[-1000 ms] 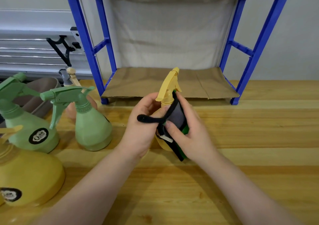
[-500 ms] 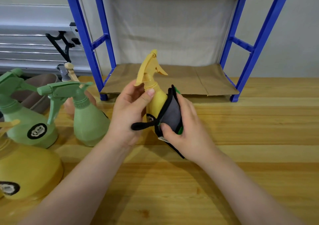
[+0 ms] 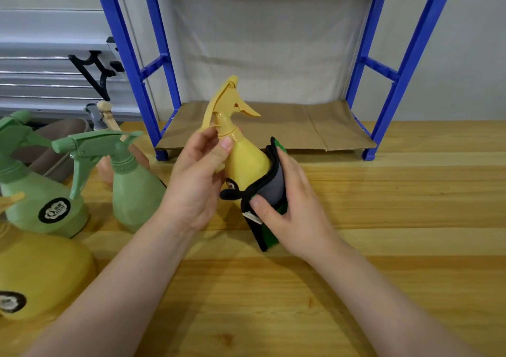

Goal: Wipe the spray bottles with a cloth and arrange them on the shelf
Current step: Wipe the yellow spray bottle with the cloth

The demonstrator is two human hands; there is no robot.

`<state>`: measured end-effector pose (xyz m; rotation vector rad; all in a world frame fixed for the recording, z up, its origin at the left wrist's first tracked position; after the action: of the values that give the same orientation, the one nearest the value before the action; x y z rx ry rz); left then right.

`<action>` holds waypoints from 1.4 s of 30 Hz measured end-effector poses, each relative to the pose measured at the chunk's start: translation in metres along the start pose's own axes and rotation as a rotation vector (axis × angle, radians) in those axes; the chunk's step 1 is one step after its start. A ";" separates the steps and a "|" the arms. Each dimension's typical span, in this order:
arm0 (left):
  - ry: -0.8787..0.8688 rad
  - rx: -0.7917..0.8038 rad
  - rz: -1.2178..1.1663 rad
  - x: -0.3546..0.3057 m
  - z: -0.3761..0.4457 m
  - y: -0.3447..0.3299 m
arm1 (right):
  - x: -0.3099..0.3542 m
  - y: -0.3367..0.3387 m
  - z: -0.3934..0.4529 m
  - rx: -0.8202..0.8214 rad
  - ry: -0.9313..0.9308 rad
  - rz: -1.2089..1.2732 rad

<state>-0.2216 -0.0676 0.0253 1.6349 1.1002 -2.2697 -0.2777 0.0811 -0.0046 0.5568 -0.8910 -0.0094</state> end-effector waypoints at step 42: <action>-0.010 0.165 -0.169 -0.020 -0.005 -0.001 | 0.000 -0.018 -0.013 0.331 -0.482 0.861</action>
<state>-0.2100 -0.0694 0.0421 1.6426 1.1148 -2.5344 -0.2641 0.0720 -0.0195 0.4421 -1.5638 0.8257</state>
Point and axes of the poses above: each hand's wrist, its own z-axis towards the middle knuckle, its own y-axis out of the back of the hand, x = y × z, the point moved 5 cm from there along z, towards the middle knuckle, and after that the axes turned 10 degrees about -x, right-handed, at the moved point
